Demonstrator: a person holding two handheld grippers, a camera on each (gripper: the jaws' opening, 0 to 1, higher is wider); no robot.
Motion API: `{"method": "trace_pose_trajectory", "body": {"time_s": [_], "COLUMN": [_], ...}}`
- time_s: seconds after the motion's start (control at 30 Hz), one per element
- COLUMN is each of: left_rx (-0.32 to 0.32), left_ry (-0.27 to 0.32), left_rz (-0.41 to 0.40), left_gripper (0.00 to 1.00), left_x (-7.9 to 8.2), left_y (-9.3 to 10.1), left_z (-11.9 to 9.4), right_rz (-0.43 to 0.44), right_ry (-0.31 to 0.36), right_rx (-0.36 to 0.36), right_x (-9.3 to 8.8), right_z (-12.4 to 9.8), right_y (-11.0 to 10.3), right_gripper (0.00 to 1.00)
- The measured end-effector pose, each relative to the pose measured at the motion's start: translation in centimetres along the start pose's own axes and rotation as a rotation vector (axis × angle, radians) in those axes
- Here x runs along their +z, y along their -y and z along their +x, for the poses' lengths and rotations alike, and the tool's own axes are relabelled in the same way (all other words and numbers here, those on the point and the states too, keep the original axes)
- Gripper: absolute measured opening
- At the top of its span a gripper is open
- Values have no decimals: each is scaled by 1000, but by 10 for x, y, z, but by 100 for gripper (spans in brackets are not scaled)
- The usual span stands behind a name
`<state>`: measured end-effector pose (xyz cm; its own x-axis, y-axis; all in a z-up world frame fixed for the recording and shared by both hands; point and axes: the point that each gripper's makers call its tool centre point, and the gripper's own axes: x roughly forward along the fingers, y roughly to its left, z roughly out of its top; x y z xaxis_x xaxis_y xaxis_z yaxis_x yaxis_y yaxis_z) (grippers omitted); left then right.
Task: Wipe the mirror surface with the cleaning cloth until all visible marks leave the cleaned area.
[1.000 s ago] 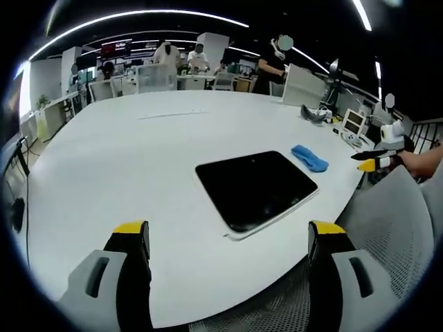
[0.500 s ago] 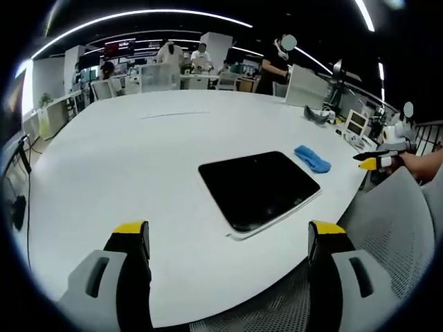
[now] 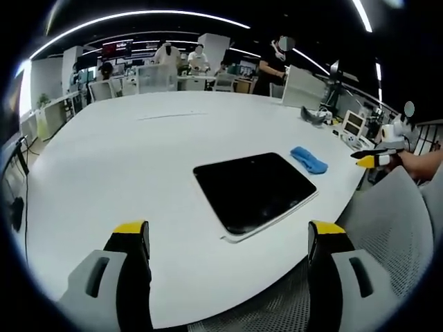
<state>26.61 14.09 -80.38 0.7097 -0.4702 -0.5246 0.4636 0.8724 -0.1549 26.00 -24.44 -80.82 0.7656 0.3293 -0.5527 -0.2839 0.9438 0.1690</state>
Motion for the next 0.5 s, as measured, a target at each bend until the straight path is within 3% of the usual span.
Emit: {"method": "trace_pose_trajectory", "body": {"time_s": [0.5], "left_rx": [4], "left_ry": [4], "left_rz": [-3], "left_gripper": [94], "left_x": [0], "left_y": [-2], "left_z": [-1], "right_rz": [1], "right_ry": [17], "right_rx": [-7], "right_x": [9], "right_z": [1], "right_y": [-1], "right_gripper": [98]}}
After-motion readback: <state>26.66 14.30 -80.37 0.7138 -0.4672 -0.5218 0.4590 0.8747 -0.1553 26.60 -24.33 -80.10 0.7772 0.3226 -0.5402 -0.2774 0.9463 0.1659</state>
